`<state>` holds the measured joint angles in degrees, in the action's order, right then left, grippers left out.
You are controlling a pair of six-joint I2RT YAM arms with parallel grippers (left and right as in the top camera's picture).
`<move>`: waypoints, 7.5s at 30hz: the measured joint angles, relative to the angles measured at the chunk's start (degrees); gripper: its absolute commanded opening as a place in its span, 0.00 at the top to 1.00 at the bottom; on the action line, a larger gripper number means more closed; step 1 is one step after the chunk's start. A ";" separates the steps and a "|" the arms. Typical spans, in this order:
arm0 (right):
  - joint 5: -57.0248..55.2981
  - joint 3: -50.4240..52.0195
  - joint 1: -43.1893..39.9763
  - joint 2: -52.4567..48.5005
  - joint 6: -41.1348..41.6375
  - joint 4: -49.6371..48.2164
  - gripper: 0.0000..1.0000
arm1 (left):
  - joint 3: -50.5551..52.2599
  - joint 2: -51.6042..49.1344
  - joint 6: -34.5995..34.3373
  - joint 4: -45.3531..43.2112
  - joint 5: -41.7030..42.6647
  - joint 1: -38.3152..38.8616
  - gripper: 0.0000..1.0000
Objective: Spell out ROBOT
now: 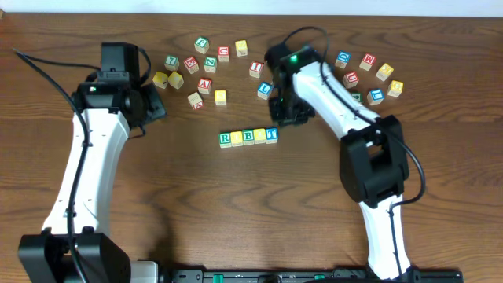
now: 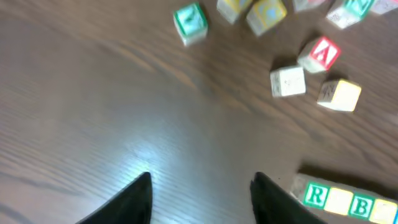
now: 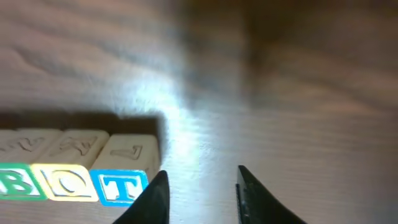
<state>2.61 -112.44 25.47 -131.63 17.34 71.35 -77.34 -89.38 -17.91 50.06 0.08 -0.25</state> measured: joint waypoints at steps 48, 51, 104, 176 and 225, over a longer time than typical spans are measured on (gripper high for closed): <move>3.19 -2.25 -8.52 3.15 -0.48 3.08 0.60 | 3.82 -21.84 -2.62 -12.26 4.52 17.51 0.92; 3.17 -2.25 -8.52 3.15 -0.57 3.13 0.60 | 3.82 -21.86 -2.58 -12.41 4.52 17.51 0.93; 5.57 11.96 -5.35 3.15 -0.96 -6.19 0.71 | 3.82 -21.86 -6.32 -13.38 9.03 23.34 0.93; 0.72 13.20 -1.36 7.87 5.27 -2.80 0.82 | 3.82 -21.86 -4.57 -16.50 5.16 23.26 0.92; 0.81 18.53 -2.16 7.91 1.40 -12.02 0.82 | 3.82 -21.86 -4.57 -16.41 5.16 23.26 0.93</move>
<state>3.42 -93.91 23.31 -123.72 18.74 59.33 -73.52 -111.24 -22.48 33.65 5.23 23.00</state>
